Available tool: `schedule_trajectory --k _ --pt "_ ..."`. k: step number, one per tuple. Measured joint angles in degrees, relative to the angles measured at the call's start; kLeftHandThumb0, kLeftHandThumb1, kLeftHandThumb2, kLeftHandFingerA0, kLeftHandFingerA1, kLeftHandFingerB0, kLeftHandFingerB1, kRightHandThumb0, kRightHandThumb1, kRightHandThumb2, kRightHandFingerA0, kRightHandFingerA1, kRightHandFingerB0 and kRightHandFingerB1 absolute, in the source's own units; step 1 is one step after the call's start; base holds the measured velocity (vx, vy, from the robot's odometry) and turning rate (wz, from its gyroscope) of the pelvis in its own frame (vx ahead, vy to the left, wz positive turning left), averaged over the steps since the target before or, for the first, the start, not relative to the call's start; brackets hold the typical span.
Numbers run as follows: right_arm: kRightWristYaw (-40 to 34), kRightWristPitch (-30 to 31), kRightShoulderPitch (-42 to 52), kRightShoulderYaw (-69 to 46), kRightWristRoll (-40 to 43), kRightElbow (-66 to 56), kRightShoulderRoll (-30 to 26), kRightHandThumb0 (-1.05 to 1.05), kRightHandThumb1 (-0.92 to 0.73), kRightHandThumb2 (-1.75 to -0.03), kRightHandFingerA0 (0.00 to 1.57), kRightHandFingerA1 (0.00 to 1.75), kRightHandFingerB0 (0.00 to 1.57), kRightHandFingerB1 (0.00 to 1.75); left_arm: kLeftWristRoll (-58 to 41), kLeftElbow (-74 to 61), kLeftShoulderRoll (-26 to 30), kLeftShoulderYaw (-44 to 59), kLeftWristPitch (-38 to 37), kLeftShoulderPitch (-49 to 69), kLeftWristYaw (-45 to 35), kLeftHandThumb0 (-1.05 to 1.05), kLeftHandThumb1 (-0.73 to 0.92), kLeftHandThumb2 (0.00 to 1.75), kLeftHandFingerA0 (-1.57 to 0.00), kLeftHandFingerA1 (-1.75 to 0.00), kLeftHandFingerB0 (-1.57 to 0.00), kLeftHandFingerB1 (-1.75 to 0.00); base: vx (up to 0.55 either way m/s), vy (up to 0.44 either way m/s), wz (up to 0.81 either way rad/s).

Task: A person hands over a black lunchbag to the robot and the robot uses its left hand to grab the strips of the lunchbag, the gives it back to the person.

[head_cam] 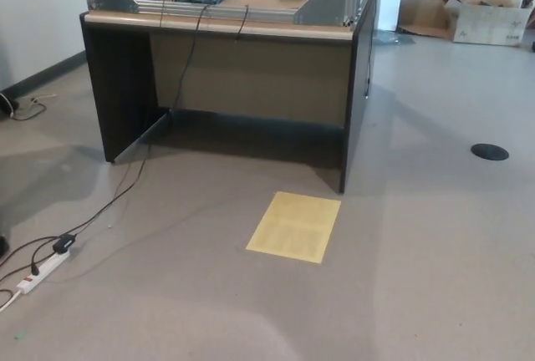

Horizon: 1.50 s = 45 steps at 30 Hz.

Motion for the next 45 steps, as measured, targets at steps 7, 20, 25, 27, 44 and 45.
schedule_trajectory --k 7,20,25,27,44,45 --pt "-1.34 -5.6 -1.84 -0.61 -0.09 1.63 -0.05 -0.47 -0.58 -0.57 0.58 0.46 0.31 0.31 -0.32 -2.96 1.06 2.41 -6.3 -0.68 -0.06 -0.45 0.44 0.63 -0.17 -0.36 -0.12 -0.33 0.0 0.0 0.0" --pt "-2.61 -12.19 -3.46 -1.13 -0.21 4.1 -0.13 -0.47 -0.58 -0.57 0.58 0.46 0.3 0.31 -3.39 -31.08 4.89 5.26 -9.15 -6.08 -2.89 -0.52 0.34 0.7 -0.04 -0.33 -0.04 -0.37 0.0 0.0 0.0" --pt "-2.95 -13.57 -4.01 -1.29 -0.25 4.77 -0.18 -0.47 -0.59 -0.58 0.57 0.46 0.29 0.3 -4.66 -42.77 7.44 5.34 -6.61 -11.41 -4.57 -0.55 0.36 0.69 -0.08 -0.29 -0.02 -0.31 0.0 0.0 0.0" --pt "-3.0 -14.11 -4.1 -1.35 -0.26 4.94 -0.27 -0.47 -0.59 -0.58 0.58 0.46 0.29 0.3 -4.96 -47.04 8.49 5.14 -5.01 -14.66 -5.29 -0.59 0.39 0.69 -0.1 -0.32 -0.06 -0.3 0.0 0.0 0.0" --pt "-4.21 -17.43 -5.97 -1.26 -0.67 6.8 -0.57 -0.45 -0.56 -0.57 0.6 0.46 0.33 0.31 -3.21 -54.42 6.64 -5.67 9.9 -42.91 -8.81 -0.31 0.26 0.84 0.0 -0.48 0.0 -0.49 0.0 0.0 0.0" --pt "-4.32 -17.6 -6.21 -1.27 -0.67 6.96 -0.57 -0.46 -0.56 -0.57 0.6 0.46 0.33 0.31 -2.61 -54.4 6.03 -6.39 10.67 -43.59 -8.81 -0.6 0.4 0.67 -0.11 -0.36 -0.06 -0.31 0.0 0.0 0.0"
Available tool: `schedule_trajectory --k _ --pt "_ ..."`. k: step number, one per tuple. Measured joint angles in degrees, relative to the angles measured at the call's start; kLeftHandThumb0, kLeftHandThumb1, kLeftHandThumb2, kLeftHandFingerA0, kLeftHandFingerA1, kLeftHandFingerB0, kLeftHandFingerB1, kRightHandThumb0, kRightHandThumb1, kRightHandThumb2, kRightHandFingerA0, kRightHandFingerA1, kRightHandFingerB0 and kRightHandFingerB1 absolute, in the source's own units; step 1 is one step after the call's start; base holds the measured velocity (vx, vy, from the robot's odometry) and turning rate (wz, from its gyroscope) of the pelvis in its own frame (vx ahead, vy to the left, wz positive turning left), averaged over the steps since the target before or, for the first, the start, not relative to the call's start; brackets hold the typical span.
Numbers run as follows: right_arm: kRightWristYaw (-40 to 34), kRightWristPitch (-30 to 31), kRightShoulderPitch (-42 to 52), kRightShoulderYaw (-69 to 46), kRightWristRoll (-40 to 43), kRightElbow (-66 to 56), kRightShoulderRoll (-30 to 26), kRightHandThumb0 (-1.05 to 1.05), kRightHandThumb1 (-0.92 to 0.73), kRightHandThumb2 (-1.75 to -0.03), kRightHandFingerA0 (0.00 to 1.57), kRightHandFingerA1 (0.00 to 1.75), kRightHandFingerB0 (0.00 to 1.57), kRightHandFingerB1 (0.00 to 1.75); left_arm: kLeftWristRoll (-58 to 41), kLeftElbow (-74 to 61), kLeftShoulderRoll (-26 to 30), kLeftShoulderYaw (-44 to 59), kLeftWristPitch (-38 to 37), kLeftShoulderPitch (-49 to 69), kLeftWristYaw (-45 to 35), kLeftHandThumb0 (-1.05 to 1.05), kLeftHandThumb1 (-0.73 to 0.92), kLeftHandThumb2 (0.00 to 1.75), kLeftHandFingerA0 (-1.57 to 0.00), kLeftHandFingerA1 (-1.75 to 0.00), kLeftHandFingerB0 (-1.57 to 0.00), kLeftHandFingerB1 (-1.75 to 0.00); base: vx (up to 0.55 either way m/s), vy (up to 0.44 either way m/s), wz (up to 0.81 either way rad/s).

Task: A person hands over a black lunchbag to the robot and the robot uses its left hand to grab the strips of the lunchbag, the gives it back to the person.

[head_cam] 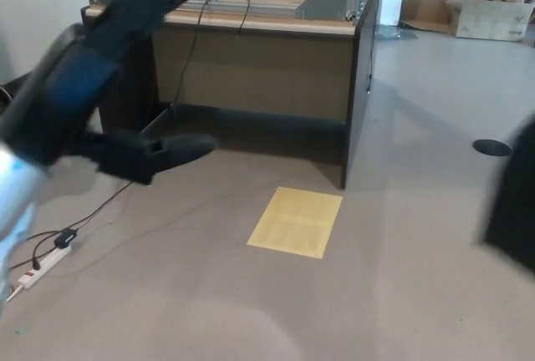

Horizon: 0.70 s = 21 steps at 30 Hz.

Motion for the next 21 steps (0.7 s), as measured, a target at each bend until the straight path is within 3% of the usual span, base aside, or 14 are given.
schedule_trajectory --k 1,2,7,9,10,11,12,13,14,15,16,17,21 --pt "-0.04 -0.1 -0.1 0.01 0.0 0.09 0.0 -0.46 -0.56 -0.57 0.6 0.46 0.33 0.31 0.38 0.0 -0.29 -0.44 0.36 -0.24 0.0 -0.6 0.4 0.67 -0.11 -0.36 -0.06 -0.31 0.0 0.0 0.0" --pt "-0.05 -0.22 -0.2 0.01 0.0 0.25 0.0 -0.46 -0.56 -0.57 0.6 0.47 0.33 0.31 0.84 0.0 -0.71 -0.96 0.86 -0.44 0.0 -0.3 0.25 0.83 0.0 -0.48 0.0 -0.49 0.0 0.0 0.0" --pt "-0.04 -0.84 -0.38 -0.11 0.11 1.11 0.08 -0.45 -0.55 -0.57 0.59 0.46 0.35 0.32 2.93 -0.36 -2.63 -3.24 3.3 -0.65 0.01 -0.3 0.25 0.83 0.0 -0.48 0.0 -0.49 0.0 0.0 0.0" --pt "-0.02 -1.04 -0.33 -0.09 0.13 1.16 0.09 -0.46 -0.56 -0.57 0.6 0.46 0.35 0.32 3.94 -0.66 -3.19 -4.09 4.06 -0.64 0.07 -0.32 0.24 0.83 0.0 -0.48 0.0 -0.49 0.0 0.0 0.0" --pt "-0.02 -1.09 -0.24 -0.08 0.12 1.16 0.09 -0.47 -0.56 -0.57 0.6 0.46 0.34 0.31 4.43 -0.82 -3.55 -4.54 4.31 -0.6 0.11 -0.63 0.41 0.69 -0.1 -0.38 -0.06 -0.3 0.0 0.0 0.0" --pt "0.01 -1.13 -0.06 -0.06 0.13 1.16 0.1 -0.47 -0.56 -0.57 0.6 0.46 0.34 0.31 5.14 -1.13 -3.99 -5.05 4.73 -0.53 0.13 -0.63 0.41 0.69 -0.1 -0.38 -0.06 -0.3 0.0 0.0 0.0" --pt "0.06 -1.19 0.13 -0.07 0.14 1.17 0.1 -0.49 -0.56 -0.57 0.6 0.46 0.34 0.31 5.56 -1.38 -4.45 -5.36 5.03 -0.43 0.15 -0.32 0.24 0.83 0.0 -0.49 0.0 -0.49 0.0 0.0 0.0" --pt "0.09 -1.26 0.31 -0.05 0.15 1.17 0.1 -0.51 -0.55 -0.57 0.6 0.47 0.34 0.32 5.91 -1.6 -4.93 -5.65 5.32 -0.34 0.16 -0.32 0.24 0.83 0.0 -0.49 0.0 -0.49 0.0 0.0 0.0" --pt "0.12 -1.36 0.52 -0.04 0.15 1.21 0.1 -0.51 -0.55 -0.57 0.59 0.46 0.34 0.32 6.27 -1.73 -5.46 -6.08 5.57 -0.28 0.18 -0.64 0.41 0.71 -0.09 -0.38 -0.06 -0.29 0.0 0.0 0.0" --pt "0.14 -1.44 0.65 -0.04 0.16 1.24 0.1 -0.51 -0.55 -0.57 0.59 0.46 0.34 0.32 6.57 -1.8 -5.87 -6.43 5.75 -0.23 0.19 -0.64 0.41 0.71 -0.09 -0.38 -0.06 -0.29 0.0 0.0 0.0" --pt "0.19 -1.53 0.9 -0.06 0.18 1.24 0.1 -0.49 -0.54 -0.57 0.59 0.46 0.35 0.32 7.22 -2.05 -6.6 -7.1 6.08 -0.13 0.2 -0.6 0.48 0.56 -0.13 -0.3 -0.08 -0.25 0.0 0.0 0.0" --pt "0.24 -1.6 1.1 -0.07 0.19 1.24 0.11 -0.49 -0.55 -0.57 0.59 0.46 0.34 0.32 7.64 -2.35 -7.16 -7.63 6.42 -0.04 0.2 -0.64 0.41 0.74 -0.06 -0.39 -0.04 -0.25 0.0 0.0 0.0" --pt "0.24 -1.83 2.16 -0.04 0.15 1.22 0.13 -0.46 -0.55 -0.56 0.58 0.46 0.34 0.32 8.7 -4.77 -9.27 -9.39 8.31 0.53 0.05 -0.65 0.41 0.71 -0.11 -0.26 -0.1 -0.18 0.0 0.0 0.0"
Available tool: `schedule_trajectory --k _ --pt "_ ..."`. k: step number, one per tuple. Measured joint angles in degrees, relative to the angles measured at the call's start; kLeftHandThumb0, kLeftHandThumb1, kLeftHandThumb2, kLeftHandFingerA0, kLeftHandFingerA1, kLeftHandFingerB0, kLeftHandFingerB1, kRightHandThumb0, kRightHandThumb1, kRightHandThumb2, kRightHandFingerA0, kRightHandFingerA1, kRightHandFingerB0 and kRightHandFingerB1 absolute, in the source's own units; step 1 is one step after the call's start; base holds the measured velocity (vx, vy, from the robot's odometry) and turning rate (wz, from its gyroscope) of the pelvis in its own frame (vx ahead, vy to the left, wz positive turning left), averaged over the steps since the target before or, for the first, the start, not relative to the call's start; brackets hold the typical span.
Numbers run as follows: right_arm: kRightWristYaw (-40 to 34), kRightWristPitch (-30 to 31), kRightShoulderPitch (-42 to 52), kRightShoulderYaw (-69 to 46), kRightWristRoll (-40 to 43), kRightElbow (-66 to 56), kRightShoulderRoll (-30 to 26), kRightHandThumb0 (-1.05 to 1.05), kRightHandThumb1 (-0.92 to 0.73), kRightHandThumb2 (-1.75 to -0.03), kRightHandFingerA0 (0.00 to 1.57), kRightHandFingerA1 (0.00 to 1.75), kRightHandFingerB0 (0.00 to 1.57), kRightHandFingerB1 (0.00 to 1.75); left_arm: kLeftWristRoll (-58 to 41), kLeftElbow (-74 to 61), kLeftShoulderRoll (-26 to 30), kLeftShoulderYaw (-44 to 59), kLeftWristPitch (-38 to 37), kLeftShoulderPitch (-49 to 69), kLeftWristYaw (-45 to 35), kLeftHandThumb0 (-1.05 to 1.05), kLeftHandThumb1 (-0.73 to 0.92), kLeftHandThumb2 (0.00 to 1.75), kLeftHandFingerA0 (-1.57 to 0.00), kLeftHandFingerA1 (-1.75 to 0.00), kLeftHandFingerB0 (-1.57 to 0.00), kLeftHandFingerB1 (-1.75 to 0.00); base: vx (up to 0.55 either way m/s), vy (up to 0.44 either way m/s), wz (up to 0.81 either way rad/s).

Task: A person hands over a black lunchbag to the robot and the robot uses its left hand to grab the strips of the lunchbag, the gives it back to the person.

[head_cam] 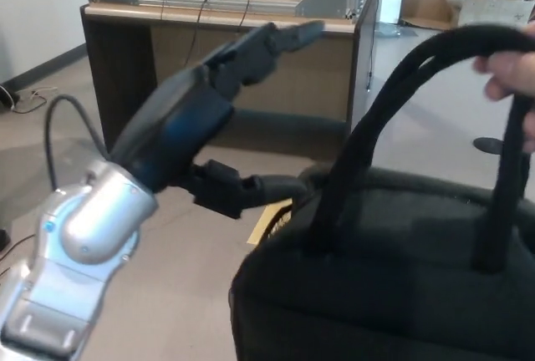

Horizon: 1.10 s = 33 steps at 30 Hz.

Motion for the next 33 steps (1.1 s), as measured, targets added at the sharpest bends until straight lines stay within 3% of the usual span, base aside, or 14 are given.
schedule_trajectory --k 2,11,12,13,14,15,16,19,21,23,25,27,29,33 --pt "-0.02 -0.1 0.16 0.0 0.0 -0.01 0.01 -0.47 -0.54 -0.56 0.6 0.46 0.35 0.32 0.1 -0.78 -0.85 -0.52 0.6 0.14 -0.14 -0.6 0.39 0.71 -0.11 -0.4 -0.04 -0.21 0.0 0.0 0.0" --pt "-0.24 -0.65 0.37 0.19 -0.07 0.08 -0.15 -0.51 -0.56 -0.57 0.59 0.47 0.34 0.32 0.61 -7.27 -4.5 -1.38 4.26 0.9 -1.03 -0.57 0.37 0.76 -0.05 -0.37 0.0 -0.18 0.0 0.0 0.0" --pt "-0.22 -0.71 0.36 0.22 -0.08 0.16 -0.17 -0.5 -0.56 -0.57 0.6 0.47 0.35 0.32 0.63 -7.77 -4.51 -1.22 4.62 0.9 -1.13 -0.61 0.5 0.55 -0.12 -0.28 -0.01 -0.2 0.0 0.0 0.0" --pt "-0.22 -0.8 0.32 0.3 -0.08 0.3 -0.18 -0.5 -0.56 -0.57 0.6 0.47 0.35 0.32 0.66 -8.44 -4.5 -0.93 5.17 0.9 -1.24 -0.61 0.5 0.55 -0.12 -0.28 -0.01 -0.2 0.0 0.0 0.0" --pt "-0.23 -0.87 0.3 0.43 -0.14 0.43 -0.21 -0.51 -0.57 -0.57 0.6 0.47 0.35 0.32 0.67 -9.08 -4.49 -0.67 5.74 0.9 -1.36 -0.62 0.53 0.56 -0.12 -0.29 0.0 -0.19 0.0 0.0 0.0" --pt "-0.28 -0.94 0.3 0.68 -0.27 0.53 -0.28 -0.5 -0.57 -0.57 0.59 0.47 0.35 0.32 0.68 -9.9 -4.49 -0.3 6.46 0.9 -1.52 -0.65 0.43 0.79 -0.04 -0.39 -0.02 -0.16 0.0 0.0 0.0" --pt "-0.34 -0.96 0.3 0.93 -0.44 0.56 -0.43 -0.49 -0.57 -0.57 0.58 0.47 0.35 0.32 0.68 -10.59 -4.48 -0.05 7.11 0.89 -1.72 -0.66 0.54 0.63 -0.11 -0.33 -0.04 -0.17 0.0 0.0 0.0" --pt "-0.2 -1.06 0.27 0.99 -0.43 0.75 -0.53 -0.48 -0.56 -0.57 0.58 0.46 0.36 0.32 0.77 -12.11 -4.45 0.44 9.08 0.87 -2.12 -0.64 0.54 0.56 -0.16 -0.3 0.0 -0.23 0.0 0.0 0.0" --pt "-0.13 -1.1 0.27 1.01 -0.43 0.94 -0.53 -0.49 -0.56 -0.57 0.58 0.46 0.35 0.32 0.81 -12.78 -4.53 0.57 10.38 0.77 -2.35 -0.65 0.42 0.76 -0.11 -0.42 -0.02 -0.17 0.0 0.0 0.0" --pt "-0.04 -1.1 0.27 1.01 -0.41 0.96 -0.48 -0.49 -0.56 -0.57 0.58 0.46 0.35 0.32 0.91 -12.69 -4.74 0.22 11.24 0.54 -2.4 -0.6 0.49 0.56 -0.15 -0.3 0.0 -0.2 0.0 0.0 0.0" --pt "0.01 -1.14 0.27 1.05 -0.42 0.96 -0.44 -0.49 -0.56 -0.57 0.6 0.46 0.35 0.32 1.3 -12.45 -5.06 -0.6 11.68 0.32 -2.38 -0.61 0.4 0.73 -0.12 -0.42 -0.02 -0.17 0.0 0.0 0.0" --pt "-0.02 -1.15 0.27 1.18 -0.46 0.96 -0.41 -0.48 -0.57 -0.57 0.59 0.46 0.35 0.32 1.94 -11.76 -5.33 -1.71 11.89 0.13 -2.3 -0.59 0.48 0.55 -0.24 -0.33 -0.01 -0.25 0.0 0.0 0.0" --pt "-0.07 -1.18 0.29 1.29 -0.48 0.96 -0.42 -0.48 -0.57 -0.57 0.61 0.47 0.37 0.32 3.14 -10.64 -5.64 -3.05 11.88 -0.05 -1.98 -0.62 0.4 0.72 -0.13 -0.41 -0.04 -0.19 0.0 0.0 0.0" --pt "-0.08 -1.61 0.44 1.4 -0.5 0.97 -0.43 -0.48 -0.57 -0.57 0.61 0.47 0.37 0.32 6.92 -7.48 -6.19 -6.8 12.03 -0.57 -1.08 -0.6 0.41 0.72 -0.17 -0.41 -0.05 -0.21 0.0 0.0 0.0"
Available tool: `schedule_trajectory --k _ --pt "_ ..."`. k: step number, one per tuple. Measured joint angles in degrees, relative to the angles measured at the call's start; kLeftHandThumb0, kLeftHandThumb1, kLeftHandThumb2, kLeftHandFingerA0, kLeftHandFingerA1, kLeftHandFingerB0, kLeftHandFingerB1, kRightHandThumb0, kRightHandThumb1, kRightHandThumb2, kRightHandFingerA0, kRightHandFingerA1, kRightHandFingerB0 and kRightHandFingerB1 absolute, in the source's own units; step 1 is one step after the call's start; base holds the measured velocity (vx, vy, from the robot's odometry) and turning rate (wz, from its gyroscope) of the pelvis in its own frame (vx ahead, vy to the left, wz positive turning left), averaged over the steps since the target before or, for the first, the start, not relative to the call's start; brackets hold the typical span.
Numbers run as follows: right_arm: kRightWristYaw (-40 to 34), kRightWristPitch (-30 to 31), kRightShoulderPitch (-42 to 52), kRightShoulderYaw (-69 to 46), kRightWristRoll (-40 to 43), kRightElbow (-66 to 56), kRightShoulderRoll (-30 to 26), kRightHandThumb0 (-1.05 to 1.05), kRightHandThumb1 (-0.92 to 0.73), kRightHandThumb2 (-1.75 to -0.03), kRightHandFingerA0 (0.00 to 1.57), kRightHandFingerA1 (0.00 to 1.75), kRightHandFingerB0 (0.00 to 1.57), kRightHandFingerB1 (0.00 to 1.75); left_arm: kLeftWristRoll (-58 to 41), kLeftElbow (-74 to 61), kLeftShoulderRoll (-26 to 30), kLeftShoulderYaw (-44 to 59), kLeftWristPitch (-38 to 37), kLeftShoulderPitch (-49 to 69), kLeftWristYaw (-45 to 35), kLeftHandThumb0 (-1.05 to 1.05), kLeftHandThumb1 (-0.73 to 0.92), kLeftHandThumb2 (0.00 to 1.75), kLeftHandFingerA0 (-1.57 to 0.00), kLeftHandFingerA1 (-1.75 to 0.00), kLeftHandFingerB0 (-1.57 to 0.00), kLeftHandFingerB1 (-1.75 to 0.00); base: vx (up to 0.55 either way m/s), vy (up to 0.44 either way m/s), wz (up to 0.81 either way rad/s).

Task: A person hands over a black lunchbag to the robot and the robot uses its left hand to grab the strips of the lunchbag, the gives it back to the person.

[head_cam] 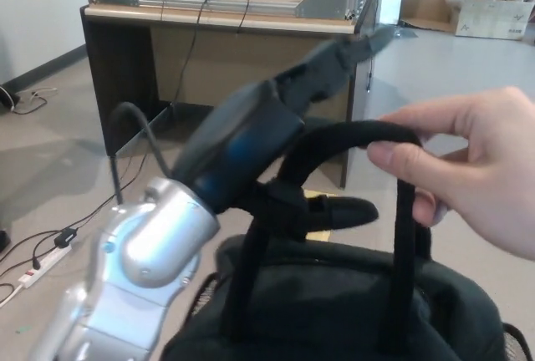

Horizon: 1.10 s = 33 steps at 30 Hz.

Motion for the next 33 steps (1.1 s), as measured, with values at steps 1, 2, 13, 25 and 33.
schedule_trajectory --k 1,2,13,25,33 --pt "0.0 -0.1 -0.01 0.05 -0.01 -0.01 0.0 -0.49 -0.57 -0.57 0.61 0.47 0.37 0.32 0.91 0.78 -0.22 -0.75 0.19 -0.32 0.18 -0.59 0.4 0.75 -0.22 -0.45 -0.01 -0.2 0.0 0.0 0.0" --pt "0.0 -0.18 -0.01 0.11 -0.02 0.0 0.0 -0.51 -0.56 -0.57 0.61 0.47 0.37 0.32 1.74 1.51 -0.33 -1.43 0.31 -0.65 0.39 -0.5 0.4 0.72 -0.26 -0.45 -0.02 -0.25 0.0 0.0 0.0" --pt "-0.29 -0.22 -0.05 0.62 -0.22 -0.01 0.3 -0.53 -0.56 -0.57 0.61 0.48 0.39 0.33 10.65 17.07 -4.22 -8.35 0.11 -6.46 6.8 -0.17 0.73 0.67 -0.96 -1.62 -0.86 -0.77 0.0 0.0 0.0" --pt "-0.23 -0.21 -0.13 0.71 -0.21 0.05 0.55 -0.54 -0.56 -0.58 0.63 0.47 0.41 0.34 11.91 28.03 -8.24 -8.05 -5.03 -6.92 17.55 -0.06 0.8 0.74 -0.98 -1.7 -0.62 -1.42 0.0 0.0 0.0" --pt "0.1 -0.21 -0.12 0.68 -0.17 0.04 0.58 -0.47 -0.58 -0.57 0.61 0.47 0.42 0.34 12.03 31.21 -9.62 -6.35 -9.52 -6.82 23.94 -0.05 0.78 0.65 -0.77 -1.69 -0.68 -1.31 0.0 0.0 0.0"
